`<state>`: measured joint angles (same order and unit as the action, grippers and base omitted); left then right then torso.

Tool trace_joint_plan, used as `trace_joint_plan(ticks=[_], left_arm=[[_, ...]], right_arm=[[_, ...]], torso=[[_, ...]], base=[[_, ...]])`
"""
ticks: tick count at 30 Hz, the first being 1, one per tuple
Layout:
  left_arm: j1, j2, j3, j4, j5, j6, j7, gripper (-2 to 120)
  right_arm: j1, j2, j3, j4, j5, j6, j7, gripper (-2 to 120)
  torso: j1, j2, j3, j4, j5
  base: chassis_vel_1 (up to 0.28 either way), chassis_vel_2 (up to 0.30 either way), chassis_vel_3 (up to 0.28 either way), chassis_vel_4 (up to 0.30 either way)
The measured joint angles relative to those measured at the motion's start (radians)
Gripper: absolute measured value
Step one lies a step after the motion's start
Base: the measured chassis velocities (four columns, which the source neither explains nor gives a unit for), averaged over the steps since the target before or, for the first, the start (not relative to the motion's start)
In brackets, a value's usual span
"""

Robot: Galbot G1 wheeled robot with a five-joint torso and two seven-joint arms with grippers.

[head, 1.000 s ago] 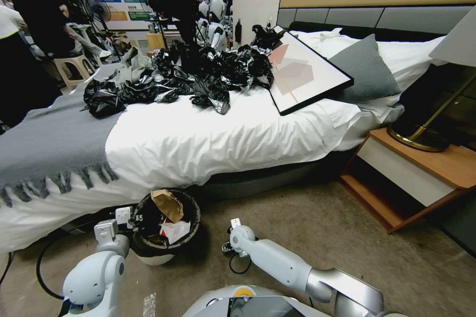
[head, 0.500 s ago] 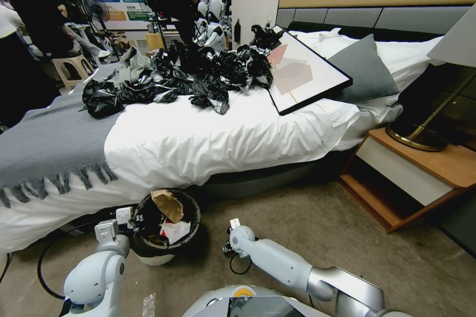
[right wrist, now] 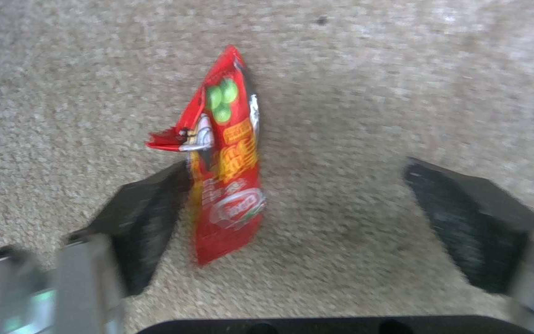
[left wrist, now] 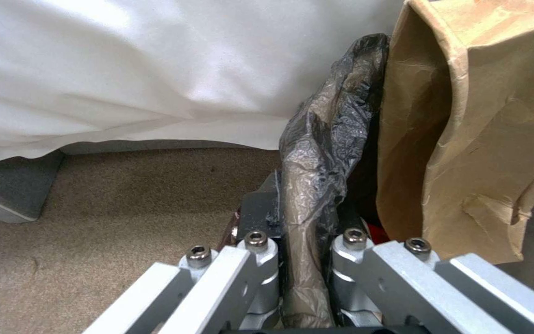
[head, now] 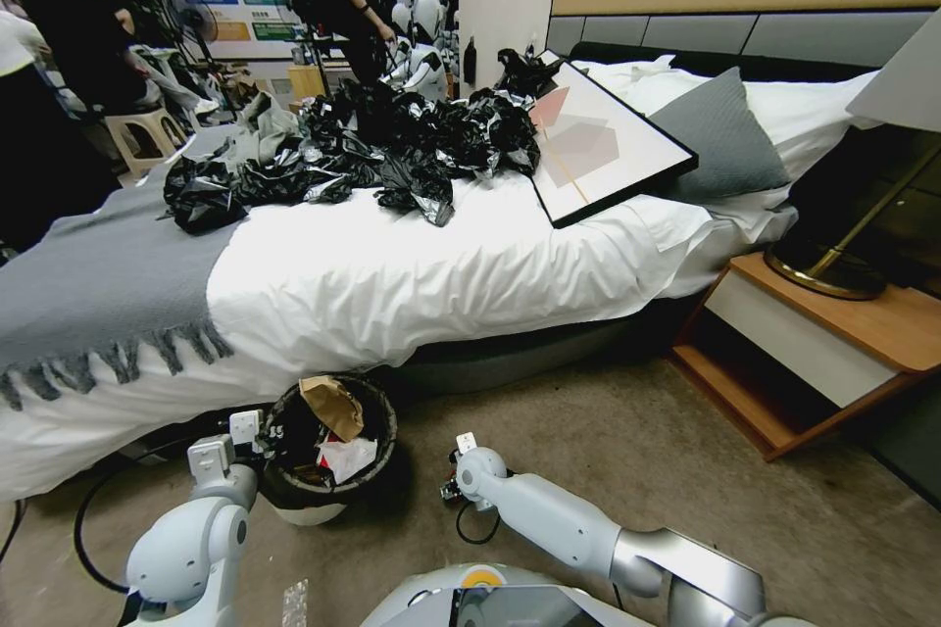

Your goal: Pick up the trash bin, then pick up the garbage from the floor and place it into the trash bin.

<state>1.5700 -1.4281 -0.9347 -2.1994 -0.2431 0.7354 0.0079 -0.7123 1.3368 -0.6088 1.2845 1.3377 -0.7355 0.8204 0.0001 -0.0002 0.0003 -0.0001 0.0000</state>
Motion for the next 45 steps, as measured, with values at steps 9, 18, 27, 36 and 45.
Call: trace_joint_plan(ticks=[9,18,27,36,45], left_arm=[[-0.002,-0.001,0.004,0.003,0.002,0.0,0.0,3],[-0.002,-0.002,0.005,0.003,0.004,0.0,0.001,3],[0.003,-0.001,0.004,0.001,0.005,0.0,0.001,3],[0.005,0.001,0.005,-0.001,0.005,0.0,0.002,3],[0.008,0.006,0.004,-0.014,0.005,0.0,0.003,3]], right_arm=[[0.02,-0.021,-0.015,0.029,0.027,-0.001,0.005,43],[0.023,-0.018,-0.015,0.013,0.017,-0.001,-0.007,14],[0.021,-0.015,-0.01,-0.004,-0.002,-0.001,-0.028,0],[0.014,-0.014,-0.003,-0.007,-0.014,0.0,-0.035,0],[0.019,-0.033,-0.004,0.031,0.001,0.0,-0.017,0]], torso=[[0.0,0.0,0.0,0.0,0.0001],[0.0,0.0,0.0,0.0001,0.0001],[0.0,0.0,0.0,0.0001,0.0001],[0.0,0.0,0.0,0.0,0.0001],[0.0,0.0,0.0,-0.0002,-0.0002]], base=[[0.0,0.0,0.0,0.0],[0.0,0.0,0.0,0.0],[0.0,0.0,0.0,0.0],[0.0,0.0,0.0,0.0],[0.0,0.0,0.0,0.0]])
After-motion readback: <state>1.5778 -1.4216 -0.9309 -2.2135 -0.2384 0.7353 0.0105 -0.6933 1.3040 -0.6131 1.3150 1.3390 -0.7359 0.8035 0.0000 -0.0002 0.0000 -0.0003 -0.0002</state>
